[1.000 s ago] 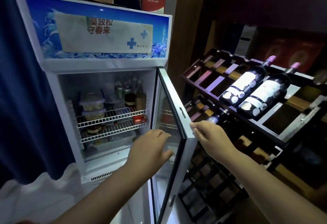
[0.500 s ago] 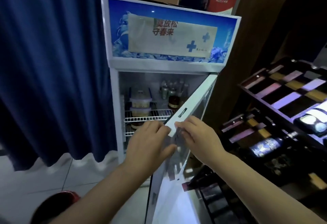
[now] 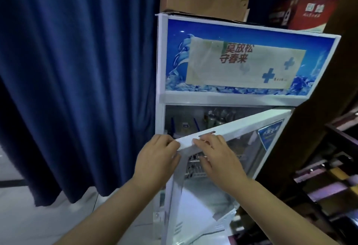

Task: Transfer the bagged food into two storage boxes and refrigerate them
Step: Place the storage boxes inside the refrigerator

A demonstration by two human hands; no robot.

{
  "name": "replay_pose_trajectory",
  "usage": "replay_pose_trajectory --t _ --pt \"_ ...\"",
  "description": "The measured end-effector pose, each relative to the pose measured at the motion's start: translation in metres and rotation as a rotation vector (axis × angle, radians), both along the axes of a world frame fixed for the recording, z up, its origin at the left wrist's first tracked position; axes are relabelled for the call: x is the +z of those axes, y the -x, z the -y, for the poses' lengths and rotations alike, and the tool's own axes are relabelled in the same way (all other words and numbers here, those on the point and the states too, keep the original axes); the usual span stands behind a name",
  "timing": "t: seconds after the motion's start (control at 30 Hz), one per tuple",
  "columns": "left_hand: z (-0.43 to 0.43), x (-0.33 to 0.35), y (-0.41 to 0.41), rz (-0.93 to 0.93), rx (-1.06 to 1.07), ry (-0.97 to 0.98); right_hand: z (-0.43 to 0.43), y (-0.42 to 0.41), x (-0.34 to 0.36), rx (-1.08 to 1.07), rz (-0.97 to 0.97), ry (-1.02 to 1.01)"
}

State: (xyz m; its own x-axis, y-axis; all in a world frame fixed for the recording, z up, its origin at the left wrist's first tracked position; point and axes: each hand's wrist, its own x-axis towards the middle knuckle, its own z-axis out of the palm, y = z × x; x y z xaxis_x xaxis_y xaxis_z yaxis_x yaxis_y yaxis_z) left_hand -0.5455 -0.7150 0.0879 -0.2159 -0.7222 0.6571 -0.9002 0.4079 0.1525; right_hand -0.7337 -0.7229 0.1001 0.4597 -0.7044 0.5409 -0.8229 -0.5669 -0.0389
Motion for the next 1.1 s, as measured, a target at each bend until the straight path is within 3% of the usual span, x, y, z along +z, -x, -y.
replay_pose_trajectory --t 0.43,0.73,1.1 --pt "0.124 0.0 -0.035 -0.041 0.21 0.033 0.128 -0.006 -0.027 0.231 -0.114 0.022" --pt "0.166 -0.004 -0.027 -0.159 0.439 0.061 0.198 -0.011 -0.047 0.401 -0.095 0.226" --pt "0.181 -0.015 -0.024 -0.132 0.591 0.1 0.224 -0.006 -0.048 0.481 -0.09 0.233"
